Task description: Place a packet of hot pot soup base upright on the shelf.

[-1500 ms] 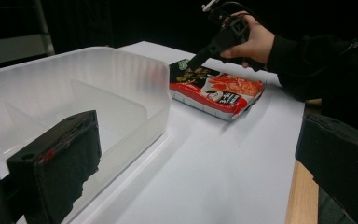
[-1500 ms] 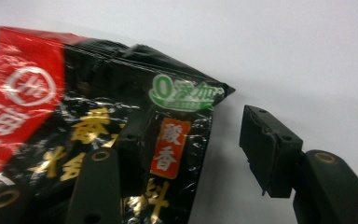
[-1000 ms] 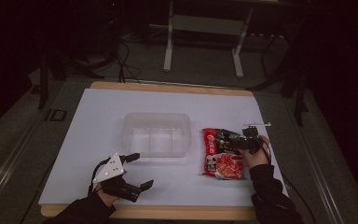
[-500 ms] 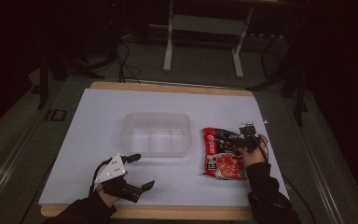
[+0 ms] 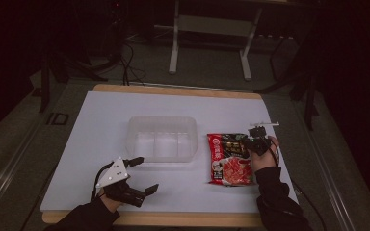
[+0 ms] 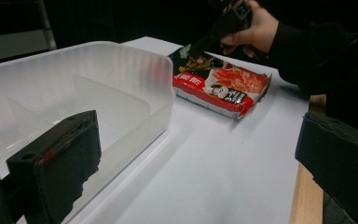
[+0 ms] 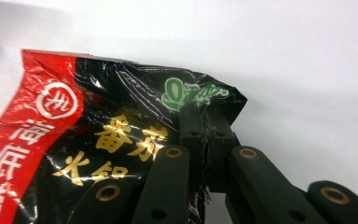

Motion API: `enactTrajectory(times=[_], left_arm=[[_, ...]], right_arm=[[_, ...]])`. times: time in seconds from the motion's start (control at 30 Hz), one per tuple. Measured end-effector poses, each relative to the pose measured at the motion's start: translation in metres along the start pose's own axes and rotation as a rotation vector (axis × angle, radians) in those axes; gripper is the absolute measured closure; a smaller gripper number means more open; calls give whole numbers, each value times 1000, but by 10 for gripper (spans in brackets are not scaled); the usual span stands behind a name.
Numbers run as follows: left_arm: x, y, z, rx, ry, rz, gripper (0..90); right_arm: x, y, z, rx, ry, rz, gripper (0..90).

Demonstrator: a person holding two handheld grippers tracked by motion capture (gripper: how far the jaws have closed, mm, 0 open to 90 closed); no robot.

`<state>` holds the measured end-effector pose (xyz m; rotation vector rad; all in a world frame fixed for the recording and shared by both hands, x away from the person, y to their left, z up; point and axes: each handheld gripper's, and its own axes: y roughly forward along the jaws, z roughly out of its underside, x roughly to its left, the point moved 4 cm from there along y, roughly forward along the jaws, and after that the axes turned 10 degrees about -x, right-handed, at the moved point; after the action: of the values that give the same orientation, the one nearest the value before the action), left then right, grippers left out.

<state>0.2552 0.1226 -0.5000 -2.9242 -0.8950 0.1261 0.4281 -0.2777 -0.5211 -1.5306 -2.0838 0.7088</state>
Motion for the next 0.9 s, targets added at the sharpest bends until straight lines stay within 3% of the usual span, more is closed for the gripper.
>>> enactTrajectory(times=[0.37, 0.5, 0.6, 0.73, 0.9], left_arm=[[0, 0, -1, 2, 8, -13, 2], [1, 0, -1, 3, 9, -17, 2], [1, 0, -1, 2, 5, -19, 2], [1, -1, -2, -2, 8, -22, 2], [1, -1, -2, -1, 9, -23, 2]], right_arm=[[20, -39, -20, -140, -79, -39, 890], [24, -52, -25, -174, -75, -73, 889], [33, -71, -32, -225, -88, -96, 887], [36, -80, -33, -243, -82, -112, 887], [41, -103, -37, -292, -75, -156, 887]])
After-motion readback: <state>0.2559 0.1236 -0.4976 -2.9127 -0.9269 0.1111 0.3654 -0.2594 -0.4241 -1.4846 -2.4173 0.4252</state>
